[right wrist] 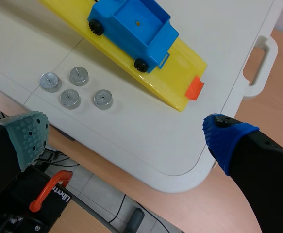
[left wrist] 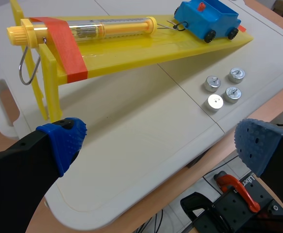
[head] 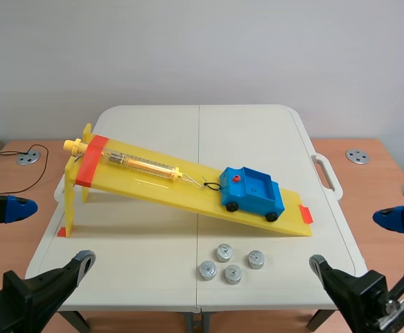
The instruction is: Place the four metal weights on the blue cart on the ramp.
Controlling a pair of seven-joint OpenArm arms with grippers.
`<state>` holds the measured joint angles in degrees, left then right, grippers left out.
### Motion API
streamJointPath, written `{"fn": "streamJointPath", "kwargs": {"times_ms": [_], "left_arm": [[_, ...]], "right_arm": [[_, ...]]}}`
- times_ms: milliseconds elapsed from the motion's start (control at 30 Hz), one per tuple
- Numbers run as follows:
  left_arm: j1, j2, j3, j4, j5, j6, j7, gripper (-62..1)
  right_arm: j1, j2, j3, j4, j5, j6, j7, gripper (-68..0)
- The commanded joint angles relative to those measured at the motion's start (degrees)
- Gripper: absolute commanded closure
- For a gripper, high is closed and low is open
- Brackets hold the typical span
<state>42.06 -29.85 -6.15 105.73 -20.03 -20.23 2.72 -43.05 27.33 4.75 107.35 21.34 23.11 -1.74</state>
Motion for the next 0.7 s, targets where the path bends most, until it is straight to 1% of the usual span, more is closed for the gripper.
{"fn": "streamJointPath", "kwargs": {"times_ms": [0,300,367,567,667], "left_arm": [[0.61,-0.50,-0.94,4.35,-4.61,-1.18,-6.49,-62.3],[0.48,-0.50,-0.94,4.35,-4.59,-1.20,-3.93,-62.3],[0.02,-0.50,-0.94,4.35,-4.59,-1.25,-2.56,-62.3],[-1.03,-0.44,-0.94,4.35,-4.37,-1.44,-1.05,-62.3],[-1.18,-0.33,-0.94,4.35,-4.37,-1.44,-0.87,-62.3]], "right_arm": [[2.43,2.58,1.97,3.10,1.75,-0.61,5.27,-66.1],[4.44,2.47,1.95,3.10,1.77,-0.35,3.98,-66.1],[4.90,2.47,1.79,3.10,1.79,0.52,3.23,-66.1],[6.12,2.43,-0.66,3.10,1.77,1.57,0.37,-66.1],[7.17,1.40,-1.68,3.10,1.55,2.69,-1.38,-66.1]]}}
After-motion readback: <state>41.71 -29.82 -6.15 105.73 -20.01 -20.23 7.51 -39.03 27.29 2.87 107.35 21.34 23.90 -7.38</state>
